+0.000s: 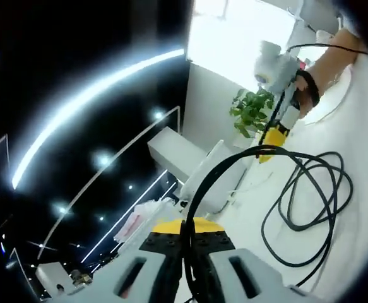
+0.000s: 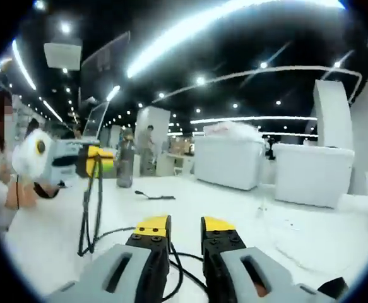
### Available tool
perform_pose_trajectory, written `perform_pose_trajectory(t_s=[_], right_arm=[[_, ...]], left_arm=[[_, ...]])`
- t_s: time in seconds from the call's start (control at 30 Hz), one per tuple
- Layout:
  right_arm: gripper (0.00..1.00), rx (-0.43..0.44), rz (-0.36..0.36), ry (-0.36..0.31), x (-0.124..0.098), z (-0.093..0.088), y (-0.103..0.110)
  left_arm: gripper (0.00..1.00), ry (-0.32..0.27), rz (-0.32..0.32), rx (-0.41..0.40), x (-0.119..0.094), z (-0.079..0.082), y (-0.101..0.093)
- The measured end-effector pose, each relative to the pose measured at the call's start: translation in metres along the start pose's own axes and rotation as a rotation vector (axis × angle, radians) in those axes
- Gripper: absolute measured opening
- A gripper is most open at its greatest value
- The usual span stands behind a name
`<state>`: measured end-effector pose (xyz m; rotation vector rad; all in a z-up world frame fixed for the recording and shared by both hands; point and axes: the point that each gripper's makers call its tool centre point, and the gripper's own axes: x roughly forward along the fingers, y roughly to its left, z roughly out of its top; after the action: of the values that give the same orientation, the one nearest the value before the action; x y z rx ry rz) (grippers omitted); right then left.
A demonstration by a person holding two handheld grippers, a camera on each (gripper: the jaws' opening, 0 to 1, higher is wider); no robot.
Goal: Coil the Type-C to USB data cable on the desktop and secure it with Velcro straps.
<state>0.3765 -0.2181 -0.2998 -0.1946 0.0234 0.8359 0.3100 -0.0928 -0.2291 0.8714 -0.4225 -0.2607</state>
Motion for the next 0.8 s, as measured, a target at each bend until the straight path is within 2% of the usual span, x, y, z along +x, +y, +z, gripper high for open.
perform_pose_trajectory(t_s=[0.1,0.3,0.53,0.67,0.73,0.8], right_arm=[[0.23,0.007,0.029,0.064,0.010,-0.022,0.008],[0.19,-0.042,0.052,0.142,0.022,-0.040,0.018],[0.13,-0.116,0.042,0.173,0.039,-0.040,0.018],[0.03,-0.224,0.018,0.213,0.042,-0.043,0.015],[0.02,-0.220,-0.001,0.179,0.040,-0.035,0.017],[0.02,-0.243,-0.016,0.150,0.036,-0.024,0.019]], left_arm=[[0.04,-0.016,0.002,0.013,-0.001,0.006,0.000],[0.04,-0.058,0.007,0.018,-0.004,0.018,0.001],[0.04,-0.084,-0.006,0.021,-0.005,0.024,-0.002],[0.04,-0.090,-0.019,0.005,-0.005,0.025,-0.005],[0.04,-0.075,-0.028,-0.001,-0.003,0.022,-0.007],[0.04,-0.061,-0.040,-0.055,-0.002,0.017,-0.009]])
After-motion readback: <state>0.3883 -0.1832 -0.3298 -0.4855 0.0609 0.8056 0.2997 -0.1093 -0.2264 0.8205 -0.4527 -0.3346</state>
